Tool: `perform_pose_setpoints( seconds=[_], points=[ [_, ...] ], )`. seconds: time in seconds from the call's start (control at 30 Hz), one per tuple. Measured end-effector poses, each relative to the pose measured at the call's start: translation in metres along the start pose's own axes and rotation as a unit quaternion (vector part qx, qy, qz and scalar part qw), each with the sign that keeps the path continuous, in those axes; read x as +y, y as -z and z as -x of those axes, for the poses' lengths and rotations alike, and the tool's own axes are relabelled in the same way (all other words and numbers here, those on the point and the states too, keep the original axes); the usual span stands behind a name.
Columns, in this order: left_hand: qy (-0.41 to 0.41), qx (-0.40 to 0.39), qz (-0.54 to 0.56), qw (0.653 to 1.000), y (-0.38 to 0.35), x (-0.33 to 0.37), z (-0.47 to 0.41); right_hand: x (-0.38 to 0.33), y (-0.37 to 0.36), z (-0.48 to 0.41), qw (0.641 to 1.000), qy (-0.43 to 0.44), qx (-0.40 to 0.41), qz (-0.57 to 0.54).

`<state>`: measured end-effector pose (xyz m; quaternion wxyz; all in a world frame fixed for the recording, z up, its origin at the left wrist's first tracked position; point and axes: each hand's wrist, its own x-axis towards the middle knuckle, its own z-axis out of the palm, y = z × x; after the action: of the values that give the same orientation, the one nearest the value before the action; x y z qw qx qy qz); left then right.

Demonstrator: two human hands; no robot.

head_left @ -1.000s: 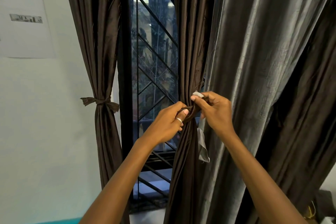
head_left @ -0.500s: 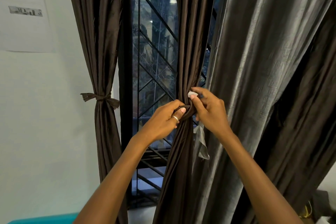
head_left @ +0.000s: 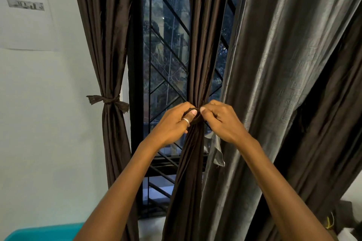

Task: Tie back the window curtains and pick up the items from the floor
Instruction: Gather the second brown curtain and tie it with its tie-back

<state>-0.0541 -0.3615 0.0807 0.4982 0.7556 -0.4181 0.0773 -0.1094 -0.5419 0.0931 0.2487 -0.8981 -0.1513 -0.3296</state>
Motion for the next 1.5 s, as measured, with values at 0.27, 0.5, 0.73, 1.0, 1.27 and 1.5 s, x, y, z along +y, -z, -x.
perform_pose_setpoints(
  seconds=[0.27, 0.5, 0.73, 1.0, 1.27, 1.5],
  points=[
    [0.005, 0.008, -0.019, 1.000, 0.000, 0.001, -0.004, -0.002, 0.010, -0.003, 0.988, -0.043, -0.145, 0.006],
    [-0.013, 0.020, -0.058, 0.998, -0.004, -0.001, -0.007, -0.002, 0.004, -0.007, 0.991, -0.051, -0.102, 0.070],
    [0.004, 0.047, -0.087, 0.995, -0.001, -0.005, -0.008, -0.005, -0.007, 0.008, 0.994, -0.068, 0.071, 0.048],
    [0.003, 0.077, -0.074, 0.994, -0.007, -0.010, -0.004, -0.009, -0.018, 0.015, 0.986, -0.108, 0.122, 0.039],
    [-0.043, 0.177, -0.272, 0.945, 0.002, -0.012, 0.004, -0.004, -0.019, 0.017, 0.988, -0.068, 0.109, 0.088],
    [-0.056, 0.196, -0.281, 0.938, 0.013, -0.026, 0.020, 0.012, -0.018, 0.025, 0.982, -0.072, 0.127, 0.123]
  ],
)
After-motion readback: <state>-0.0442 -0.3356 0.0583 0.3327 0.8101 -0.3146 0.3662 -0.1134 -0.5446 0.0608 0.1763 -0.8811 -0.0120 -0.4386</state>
